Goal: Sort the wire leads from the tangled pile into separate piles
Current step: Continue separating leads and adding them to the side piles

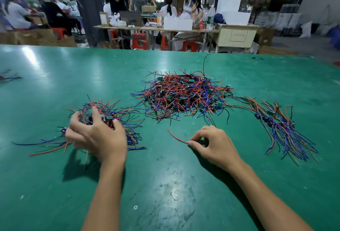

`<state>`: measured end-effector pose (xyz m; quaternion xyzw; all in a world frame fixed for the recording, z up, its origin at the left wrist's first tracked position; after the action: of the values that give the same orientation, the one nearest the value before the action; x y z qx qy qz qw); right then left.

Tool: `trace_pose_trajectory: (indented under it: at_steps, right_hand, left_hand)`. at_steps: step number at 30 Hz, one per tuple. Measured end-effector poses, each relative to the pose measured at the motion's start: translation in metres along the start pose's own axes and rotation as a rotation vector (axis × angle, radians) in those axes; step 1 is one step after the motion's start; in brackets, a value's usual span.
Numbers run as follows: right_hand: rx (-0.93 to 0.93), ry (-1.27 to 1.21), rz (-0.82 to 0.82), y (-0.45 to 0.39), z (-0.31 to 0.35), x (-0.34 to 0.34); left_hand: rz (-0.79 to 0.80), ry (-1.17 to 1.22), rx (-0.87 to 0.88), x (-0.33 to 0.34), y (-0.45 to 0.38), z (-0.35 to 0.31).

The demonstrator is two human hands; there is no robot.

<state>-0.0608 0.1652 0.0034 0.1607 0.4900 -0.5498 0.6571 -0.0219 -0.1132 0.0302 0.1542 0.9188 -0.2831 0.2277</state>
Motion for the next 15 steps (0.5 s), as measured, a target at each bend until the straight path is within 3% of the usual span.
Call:
trace_pose_trajectory:
  at_steps: [2, 5, 8, 11, 15]
  right_hand:
    - [0.029, 0.002, -0.045, 0.0, -0.001, -0.001]
    - [0.029, -0.226, -0.136, 0.0, 0.002, -0.004]
    - [-0.033, -0.305, -0.153, 0.0, 0.009, -0.006]
    - [-0.019, -0.343, -0.215, 0.0, 0.009, -0.008]
    - [-0.037, -0.265, -0.25, 0.0, 0.005, -0.014]
  left_hand:
    - [0.045, 0.084, 0.256, 0.002, 0.011, -0.016]
    - [0.432, 0.262, 0.688, 0.008, 0.037, -0.039]
    - [0.588, 0.145, 1.007, 0.011, 0.059, -0.047]
    - [0.653, 0.179, 1.002, 0.011, 0.061, -0.047]
    - [0.886, 0.436, 0.669, 0.013, 0.06, -0.045]
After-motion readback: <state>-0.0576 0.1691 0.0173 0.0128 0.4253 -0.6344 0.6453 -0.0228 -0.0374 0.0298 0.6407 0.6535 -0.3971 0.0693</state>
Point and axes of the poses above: each hand's wrist, its own y-axis away from the middle knuckle, its own x-axis out of the palm, z = x × y, the point moved 1 cm from there along -y, towards the middle knuckle, and after that the axes turned 2 degrees about z, right-handed, at the moved point
